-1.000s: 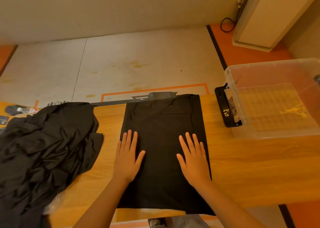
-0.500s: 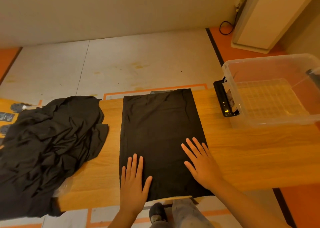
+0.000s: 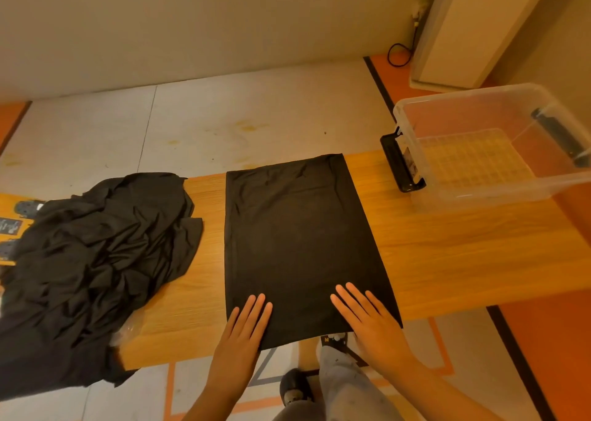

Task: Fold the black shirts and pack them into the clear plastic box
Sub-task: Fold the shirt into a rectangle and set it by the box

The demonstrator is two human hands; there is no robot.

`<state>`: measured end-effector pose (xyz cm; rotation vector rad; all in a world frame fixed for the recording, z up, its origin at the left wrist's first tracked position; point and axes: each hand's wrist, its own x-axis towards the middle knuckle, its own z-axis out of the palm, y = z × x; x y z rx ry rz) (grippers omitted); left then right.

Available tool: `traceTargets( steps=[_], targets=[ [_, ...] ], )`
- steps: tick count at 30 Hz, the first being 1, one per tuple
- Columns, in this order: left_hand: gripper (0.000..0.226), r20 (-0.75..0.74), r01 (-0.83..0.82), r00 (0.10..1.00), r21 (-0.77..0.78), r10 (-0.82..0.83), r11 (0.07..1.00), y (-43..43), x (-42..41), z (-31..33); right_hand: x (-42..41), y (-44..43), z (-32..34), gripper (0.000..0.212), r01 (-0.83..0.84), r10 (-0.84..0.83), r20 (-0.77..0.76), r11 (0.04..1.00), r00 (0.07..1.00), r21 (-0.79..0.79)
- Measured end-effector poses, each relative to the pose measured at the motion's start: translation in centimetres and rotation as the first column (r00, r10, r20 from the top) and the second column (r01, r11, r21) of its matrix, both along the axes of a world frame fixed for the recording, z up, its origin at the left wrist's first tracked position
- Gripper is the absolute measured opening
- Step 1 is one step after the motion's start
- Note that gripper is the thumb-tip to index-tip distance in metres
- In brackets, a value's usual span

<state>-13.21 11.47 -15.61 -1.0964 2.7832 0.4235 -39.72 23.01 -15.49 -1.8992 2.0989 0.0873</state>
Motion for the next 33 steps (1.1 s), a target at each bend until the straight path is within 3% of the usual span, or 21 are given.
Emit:
traceTargets(
  steps=[5, 11, 16, 19, 24, 28, 32, 33],
  targets=[
    [0.126, 0.098, 0.053, 0.994, -0.031, -0.049, 0.998, 0.4, 1.1, 0.4, 0.1, 1.4, 0.1, 0.150, -0.029, 0.030, 0.023, 0.999, 0.999, -0.045],
    [0.126, 0.110, 0.101, 0.987, 0.108, -0.113, 0.989, 0.1, 2.3, 1.3, 0.0, 2.9, -0.1, 0.147, -0.074, 0.074, 0.010, 0.997, 0.997, -0.021],
    [0.060, -0.061, 0.053, 0.997, 0.193, -0.042, 0.980, -0.9, 2.2, 4.0, -1.6, 3.7, 0.4, 0.107, -0.044, 0.043, -0.013, 0.996, 0.999, -0.076],
    [0.049, -0.127, -0.075, 0.985, 0.286, 0.115, 0.955, -1.2, 2.4, 5.4, -2.1, 3.7, 2.1, 0.088, 0.035, -0.035, -0.001, 0.996, 0.999, -0.080],
    [0.035, -0.096, -0.274, 0.931, 0.450, 0.352, 0.850, -1.2, 2.9, 6.1, -3.1, 4.1, 4.3, 0.051, 0.255, -0.238, 0.188, 0.965, 0.953, -0.069],
    [0.025, -0.082, -0.328, 0.890, 0.567, 0.449, 0.756, -0.9, 3.3, 6.5, -3.7, 5.2, 5.6, 0.036, 0.251, -0.244, 0.252, 0.968, 0.937, 0.004],
    [0.021, -0.142, -0.361, 0.832, 0.595, 0.536, 0.718, -0.4, 3.7, 7.1, -3.9, 6.2, 6.4, 0.010, 0.328, -0.338, 0.351, 0.940, 0.873, 0.090],
    [0.020, -0.156, -0.372, 0.814, 0.598, 0.559, 0.709, -0.3, 3.8, 7.2, -3.9, 6.4, 6.5, 0.013, 0.367, -0.375, 0.390, 0.925, 0.841, 0.098]
  ],
)
